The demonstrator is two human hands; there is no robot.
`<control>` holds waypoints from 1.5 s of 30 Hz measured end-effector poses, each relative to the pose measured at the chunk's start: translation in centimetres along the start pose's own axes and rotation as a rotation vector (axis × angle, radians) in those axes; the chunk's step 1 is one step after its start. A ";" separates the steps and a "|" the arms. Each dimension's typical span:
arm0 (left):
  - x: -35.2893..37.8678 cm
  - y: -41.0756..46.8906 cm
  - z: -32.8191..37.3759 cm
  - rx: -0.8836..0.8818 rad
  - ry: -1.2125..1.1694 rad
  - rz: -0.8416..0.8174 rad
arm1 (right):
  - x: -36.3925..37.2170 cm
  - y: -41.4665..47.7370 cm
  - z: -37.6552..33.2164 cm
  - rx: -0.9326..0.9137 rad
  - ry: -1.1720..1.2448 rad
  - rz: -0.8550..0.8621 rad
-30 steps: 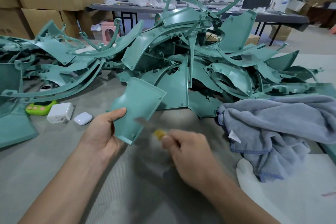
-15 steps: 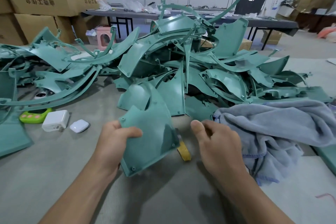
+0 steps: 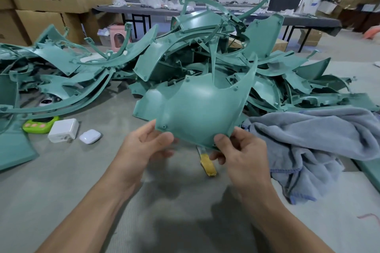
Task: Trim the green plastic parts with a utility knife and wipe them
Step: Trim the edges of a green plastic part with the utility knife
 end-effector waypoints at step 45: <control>-4.1 1.7 -0.1 0.040 -0.444 0.112 | -6.6 2.8 -4.7 -0.218 -1.506 0.119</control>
Point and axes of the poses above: each hand's wrist, its own y-axis towards the middle knuckle, its own x-axis out of the palm, z = x × y, the point moved 7 cm from there along y, towards the middle knuckle, and after that the axes turned 12 degrees about y, right-handed, at the moved point
